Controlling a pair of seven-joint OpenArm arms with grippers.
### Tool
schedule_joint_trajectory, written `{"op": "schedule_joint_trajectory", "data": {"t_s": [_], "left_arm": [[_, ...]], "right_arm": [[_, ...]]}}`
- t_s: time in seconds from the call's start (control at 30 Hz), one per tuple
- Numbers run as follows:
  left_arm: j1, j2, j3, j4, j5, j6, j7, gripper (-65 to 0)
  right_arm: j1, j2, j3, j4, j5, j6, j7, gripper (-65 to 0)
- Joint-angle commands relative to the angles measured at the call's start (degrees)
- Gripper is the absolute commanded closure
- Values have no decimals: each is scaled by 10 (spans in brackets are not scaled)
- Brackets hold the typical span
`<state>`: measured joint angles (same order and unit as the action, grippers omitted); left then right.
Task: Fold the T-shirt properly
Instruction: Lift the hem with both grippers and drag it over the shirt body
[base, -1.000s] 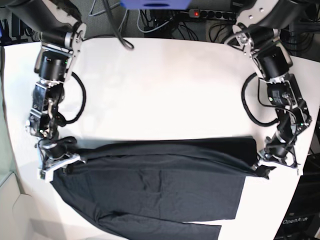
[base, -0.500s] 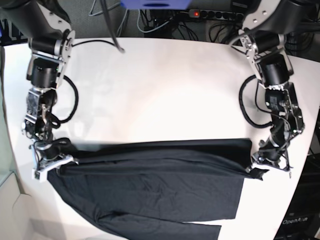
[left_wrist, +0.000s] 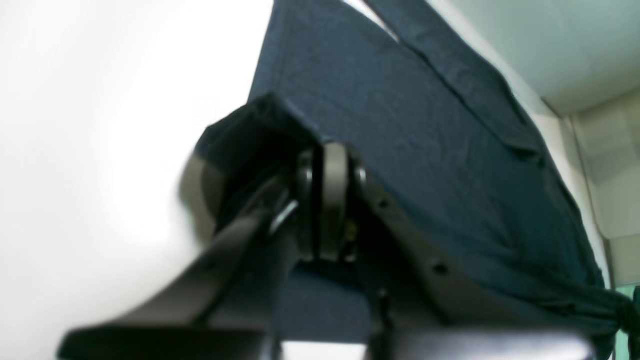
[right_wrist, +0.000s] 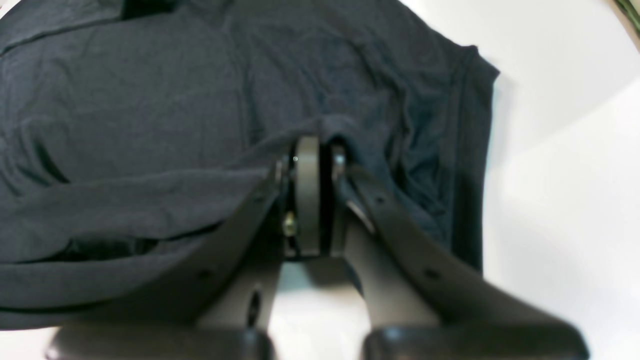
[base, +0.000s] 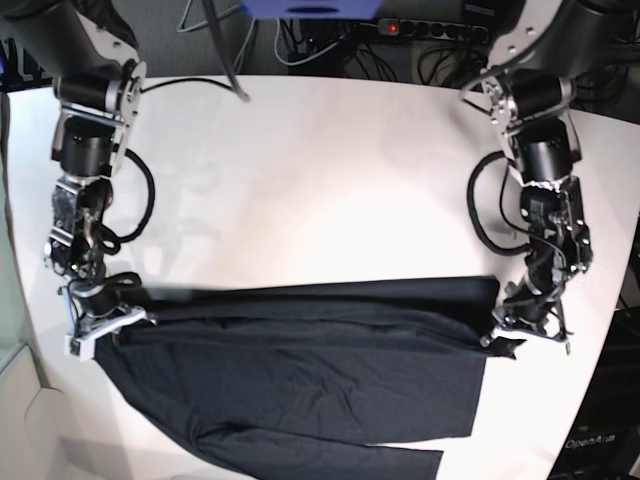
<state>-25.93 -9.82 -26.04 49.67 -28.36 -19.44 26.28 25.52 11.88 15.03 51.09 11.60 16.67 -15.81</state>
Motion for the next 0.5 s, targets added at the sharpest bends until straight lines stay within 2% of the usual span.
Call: {"op": "schedule_joint_trajectory", "data": {"t_s": [0.0,0.23,0.27,0.47], "left_arm": [[-24,-7,1,5,-8,-6,-14,-27],[-22,-7,1,-15,-8,-7,-15,-300],[-22,-7,1,-15,-9,-8,-15,-316],[-17,-4,1,-21,-9,-12,-15,-317]], "right_arm": [[18,6,1,11,5,-2,16,0],[18,7,0,11,5,-2,16,0],[18,8,0,11,5,-2,16,0],[20,14,0,11,5,-2,16,0]]}}
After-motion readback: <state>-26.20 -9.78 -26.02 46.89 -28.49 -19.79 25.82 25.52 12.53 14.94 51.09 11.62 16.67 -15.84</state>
